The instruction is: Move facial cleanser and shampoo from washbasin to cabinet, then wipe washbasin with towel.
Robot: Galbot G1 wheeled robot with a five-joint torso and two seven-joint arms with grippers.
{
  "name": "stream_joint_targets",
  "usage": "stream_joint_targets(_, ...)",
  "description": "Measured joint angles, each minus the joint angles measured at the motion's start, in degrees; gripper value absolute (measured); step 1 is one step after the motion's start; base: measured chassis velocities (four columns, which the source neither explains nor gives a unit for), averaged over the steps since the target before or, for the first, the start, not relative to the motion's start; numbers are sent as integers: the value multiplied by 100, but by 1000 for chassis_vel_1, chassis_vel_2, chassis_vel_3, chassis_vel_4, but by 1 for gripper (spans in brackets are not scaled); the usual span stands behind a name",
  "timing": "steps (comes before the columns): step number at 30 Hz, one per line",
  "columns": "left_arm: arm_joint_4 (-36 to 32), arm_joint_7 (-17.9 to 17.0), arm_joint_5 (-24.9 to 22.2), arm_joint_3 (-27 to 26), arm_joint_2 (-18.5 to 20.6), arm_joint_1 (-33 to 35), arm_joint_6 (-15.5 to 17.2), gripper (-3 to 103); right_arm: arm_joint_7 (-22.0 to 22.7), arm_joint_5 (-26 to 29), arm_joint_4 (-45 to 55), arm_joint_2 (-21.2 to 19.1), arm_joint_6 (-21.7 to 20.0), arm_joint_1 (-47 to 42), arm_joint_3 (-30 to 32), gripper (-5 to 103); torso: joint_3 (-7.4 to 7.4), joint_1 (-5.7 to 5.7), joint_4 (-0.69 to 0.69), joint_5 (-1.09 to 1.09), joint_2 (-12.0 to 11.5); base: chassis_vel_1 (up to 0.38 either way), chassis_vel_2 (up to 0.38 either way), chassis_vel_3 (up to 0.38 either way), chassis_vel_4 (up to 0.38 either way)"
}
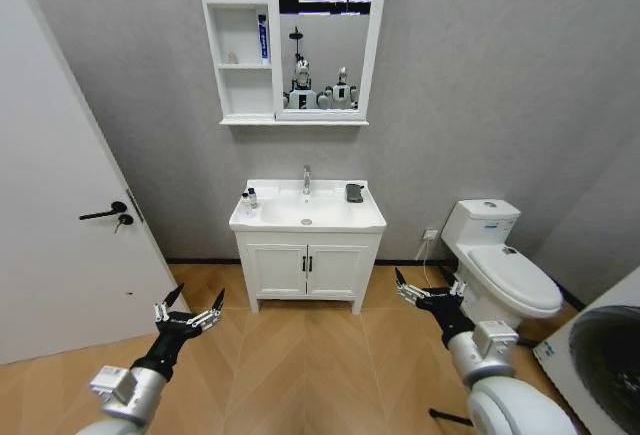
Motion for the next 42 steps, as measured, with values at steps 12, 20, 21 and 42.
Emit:
stream_joint_targets(12,-18,-19,83,72,-14,15,-14,100,-37,-23,0,29,152,-32,6,100,0,0,1,-3,0,-275,282,281,-271)
stream_joint_targets(20,-34,-85,148,165,-2,-10,-15,100,-77,-62,0,46,244,-74,34,100,0,0,1,-3,0,-268,263,262,-269)
stream_joint_targets(21,-37,-87,153,176,2,-9,-15,100,-85,-66,-1,50,252,-87,34,100,0,0,0,-1,0,-274,261,280,-264)
stream_joint_targets(42,65,-326,241,377,-30,-119,-2,100,-91,-51,-140,45,381,-37,-1,100,-2,-7,1,-2,3,-136,136,138,-130)
